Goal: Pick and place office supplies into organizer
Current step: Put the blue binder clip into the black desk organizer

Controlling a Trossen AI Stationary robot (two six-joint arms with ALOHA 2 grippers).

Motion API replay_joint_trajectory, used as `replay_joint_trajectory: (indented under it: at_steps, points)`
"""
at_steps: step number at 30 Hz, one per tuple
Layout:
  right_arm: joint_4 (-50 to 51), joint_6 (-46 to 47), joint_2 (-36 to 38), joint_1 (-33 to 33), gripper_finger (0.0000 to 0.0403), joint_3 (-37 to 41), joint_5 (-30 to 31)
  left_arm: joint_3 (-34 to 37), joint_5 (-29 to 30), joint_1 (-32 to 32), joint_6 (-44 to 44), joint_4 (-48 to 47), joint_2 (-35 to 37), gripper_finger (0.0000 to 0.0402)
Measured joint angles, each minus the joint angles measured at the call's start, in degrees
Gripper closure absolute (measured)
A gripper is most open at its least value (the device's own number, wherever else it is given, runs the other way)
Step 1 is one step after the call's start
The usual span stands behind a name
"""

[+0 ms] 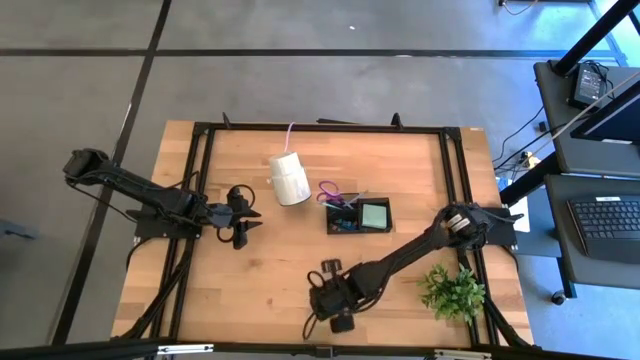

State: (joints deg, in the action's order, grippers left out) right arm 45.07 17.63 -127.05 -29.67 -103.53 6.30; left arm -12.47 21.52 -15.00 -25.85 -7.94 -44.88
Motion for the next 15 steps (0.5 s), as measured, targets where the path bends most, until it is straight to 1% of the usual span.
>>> replay_joint_trajectory:
  at_steps: [4,7,9,12,15]
  points:
    - [6.6,0.4,4.8,1.5,0.0345,0.0,8.3,0.0,0.0,0.0,0.0,0.0,0.0,0.0286]
    - [12.4,1.8,8.2,3.4,0.0344,0.0,12.5,0.0,0.0,0.0,0.0,0.0,0.0,0.0286]
    - [16.5,1.9,9.4,5.1,0.0343,0.0,13.6,0.0,0.0,0.0,0.0,0.0,0.0,0.0286]
    - [20.0,0.6,9.6,7.6,0.0343,0.0,15.1,0.0,0.0,0.0,0.0,0.0,0.0,0.0286]
    - [20.4,-1.8,9.4,10.4,0.0342,1.2,15.1,0.0,0.0,0.0,0.0,0.0,0.0,0.0286]
